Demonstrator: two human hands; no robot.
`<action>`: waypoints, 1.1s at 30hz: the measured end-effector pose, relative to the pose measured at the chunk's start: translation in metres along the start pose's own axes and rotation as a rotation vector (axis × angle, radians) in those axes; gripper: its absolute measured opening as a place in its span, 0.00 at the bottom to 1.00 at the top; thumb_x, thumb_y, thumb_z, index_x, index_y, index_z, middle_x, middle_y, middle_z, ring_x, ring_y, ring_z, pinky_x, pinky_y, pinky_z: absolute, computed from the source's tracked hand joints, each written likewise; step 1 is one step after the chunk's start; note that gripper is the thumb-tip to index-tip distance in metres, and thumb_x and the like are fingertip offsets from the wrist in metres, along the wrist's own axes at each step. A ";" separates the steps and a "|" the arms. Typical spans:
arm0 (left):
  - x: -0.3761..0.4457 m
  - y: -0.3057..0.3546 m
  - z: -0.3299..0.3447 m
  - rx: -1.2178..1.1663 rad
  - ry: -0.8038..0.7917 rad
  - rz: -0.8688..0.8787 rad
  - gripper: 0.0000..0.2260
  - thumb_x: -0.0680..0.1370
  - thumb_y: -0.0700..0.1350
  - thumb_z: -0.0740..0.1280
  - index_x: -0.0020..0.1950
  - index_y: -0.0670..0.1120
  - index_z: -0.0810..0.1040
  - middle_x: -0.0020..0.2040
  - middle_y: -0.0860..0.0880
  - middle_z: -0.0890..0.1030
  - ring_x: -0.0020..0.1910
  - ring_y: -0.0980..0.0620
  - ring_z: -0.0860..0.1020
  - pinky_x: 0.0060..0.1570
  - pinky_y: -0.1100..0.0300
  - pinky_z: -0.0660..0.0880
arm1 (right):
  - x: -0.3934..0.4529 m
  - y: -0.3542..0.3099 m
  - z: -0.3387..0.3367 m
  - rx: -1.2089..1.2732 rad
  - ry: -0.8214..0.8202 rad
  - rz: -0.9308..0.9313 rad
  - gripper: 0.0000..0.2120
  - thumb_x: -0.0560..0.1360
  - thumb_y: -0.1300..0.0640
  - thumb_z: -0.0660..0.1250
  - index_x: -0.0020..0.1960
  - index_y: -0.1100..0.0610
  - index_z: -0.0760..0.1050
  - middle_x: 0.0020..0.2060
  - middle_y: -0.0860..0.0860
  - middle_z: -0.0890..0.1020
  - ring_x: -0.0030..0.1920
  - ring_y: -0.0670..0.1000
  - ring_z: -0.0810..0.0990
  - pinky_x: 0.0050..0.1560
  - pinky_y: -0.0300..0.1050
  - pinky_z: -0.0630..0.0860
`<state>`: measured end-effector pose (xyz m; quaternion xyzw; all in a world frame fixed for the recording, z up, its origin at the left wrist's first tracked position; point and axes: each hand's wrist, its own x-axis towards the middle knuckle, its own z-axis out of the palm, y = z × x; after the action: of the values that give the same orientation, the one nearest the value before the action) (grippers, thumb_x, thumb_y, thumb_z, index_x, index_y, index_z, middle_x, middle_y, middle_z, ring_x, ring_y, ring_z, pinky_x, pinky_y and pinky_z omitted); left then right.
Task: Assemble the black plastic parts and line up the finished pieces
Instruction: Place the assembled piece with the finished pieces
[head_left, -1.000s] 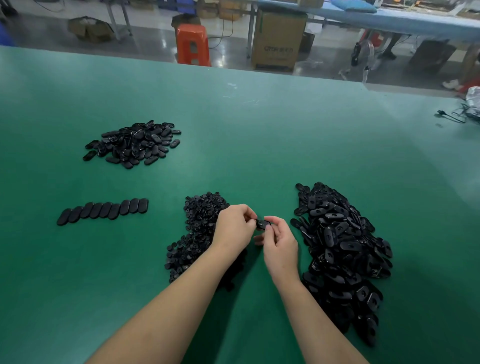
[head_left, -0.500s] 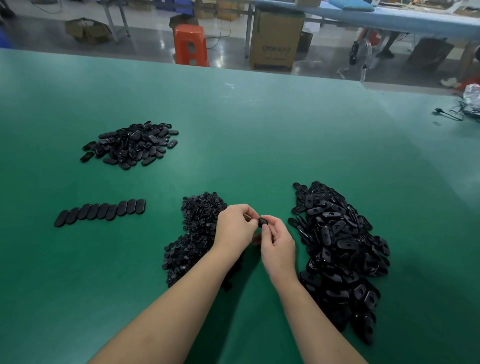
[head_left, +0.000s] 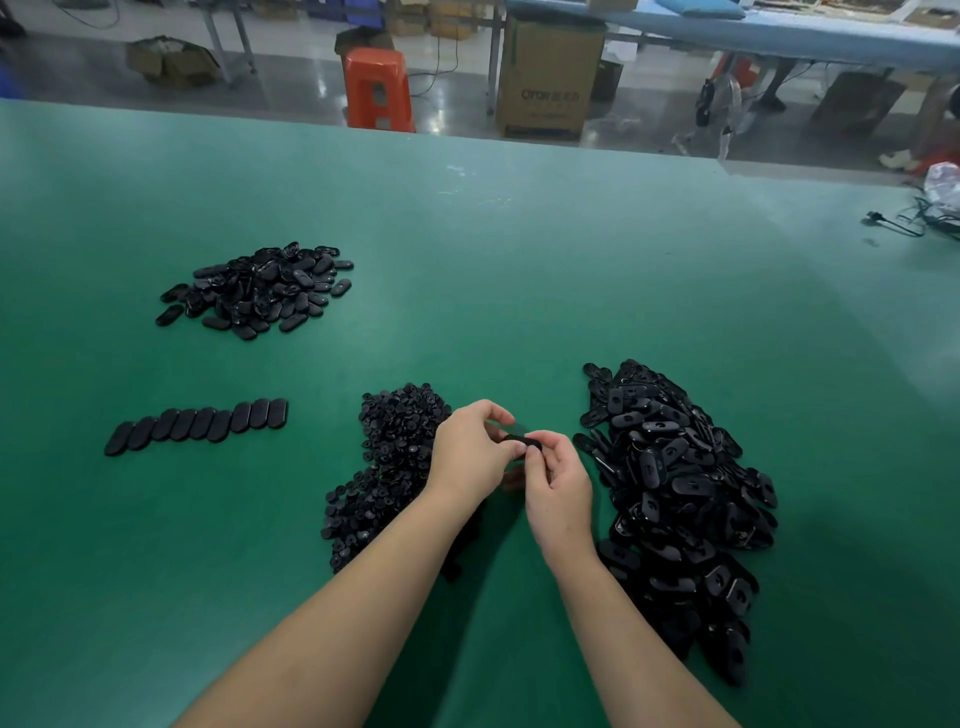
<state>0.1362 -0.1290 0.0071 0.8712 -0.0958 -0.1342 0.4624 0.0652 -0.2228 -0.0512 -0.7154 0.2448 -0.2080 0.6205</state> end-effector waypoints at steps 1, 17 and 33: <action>0.000 -0.001 0.000 -0.016 -0.014 -0.007 0.09 0.71 0.44 0.77 0.50 0.50 0.82 0.42 0.52 0.83 0.42 0.54 0.80 0.45 0.62 0.75 | 0.000 0.001 0.000 0.003 -0.001 0.001 0.11 0.82 0.62 0.62 0.50 0.46 0.77 0.43 0.43 0.86 0.39 0.44 0.85 0.40 0.36 0.79; 0.000 -0.005 0.001 -0.504 -0.149 -0.206 0.06 0.73 0.31 0.75 0.45 0.40 0.82 0.39 0.44 0.84 0.33 0.54 0.82 0.30 0.64 0.76 | 0.002 0.003 0.000 -0.026 -0.016 0.006 0.13 0.83 0.62 0.59 0.50 0.46 0.77 0.35 0.50 0.82 0.33 0.48 0.79 0.42 0.57 0.79; 0.002 -0.010 -0.001 -0.554 -0.167 -0.238 0.08 0.72 0.30 0.75 0.45 0.41 0.82 0.37 0.46 0.84 0.32 0.53 0.83 0.31 0.63 0.76 | -0.001 -0.001 0.000 -0.058 -0.048 -0.016 0.14 0.82 0.58 0.59 0.48 0.39 0.76 0.31 0.49 0.79 0.32 0.48 0.77 0.41 0.60 0.79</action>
<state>0.1392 -0.1234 -0.0009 0.7031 0.0095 -0.2797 0.6537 0.0645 -0.2220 -0.0498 -0.7399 0.2303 -0.1886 0.6033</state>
